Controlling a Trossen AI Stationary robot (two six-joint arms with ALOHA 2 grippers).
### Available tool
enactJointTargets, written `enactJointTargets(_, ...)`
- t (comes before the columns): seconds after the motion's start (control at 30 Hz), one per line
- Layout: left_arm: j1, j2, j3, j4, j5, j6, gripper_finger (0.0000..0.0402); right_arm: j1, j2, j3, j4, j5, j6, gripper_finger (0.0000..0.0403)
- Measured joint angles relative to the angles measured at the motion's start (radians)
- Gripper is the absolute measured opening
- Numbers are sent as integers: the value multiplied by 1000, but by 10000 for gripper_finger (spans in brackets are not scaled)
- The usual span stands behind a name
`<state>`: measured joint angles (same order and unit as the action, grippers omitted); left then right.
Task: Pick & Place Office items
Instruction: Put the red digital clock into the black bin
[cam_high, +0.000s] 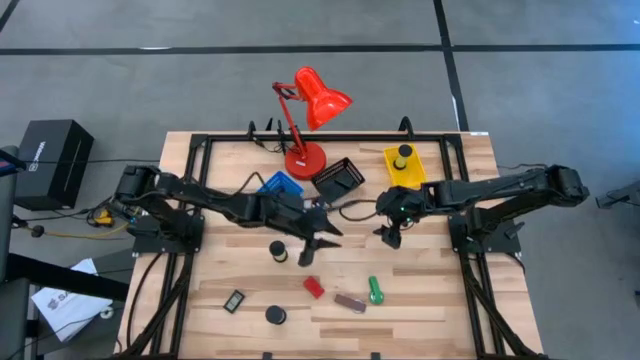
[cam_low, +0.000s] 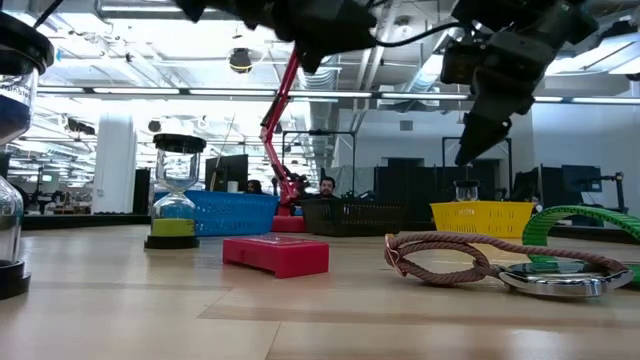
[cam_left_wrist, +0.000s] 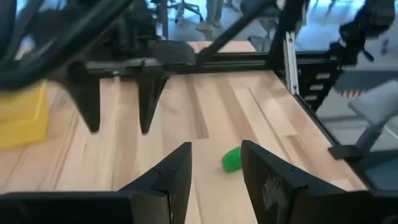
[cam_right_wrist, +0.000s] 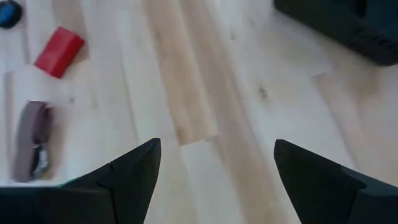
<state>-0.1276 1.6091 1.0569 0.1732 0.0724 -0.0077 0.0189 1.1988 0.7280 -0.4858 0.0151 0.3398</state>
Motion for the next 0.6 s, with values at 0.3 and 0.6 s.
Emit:
enactJointTargets(0.3, -177, 99, 177, -327, -137, 79, 134, 144, 0, 0, -49, -23, 127, 304)
enactJointTargets(0.6, -216, 242, 180, -375, -95, 28, 134, 254, 0, 0, -42, -20, 127, 304)
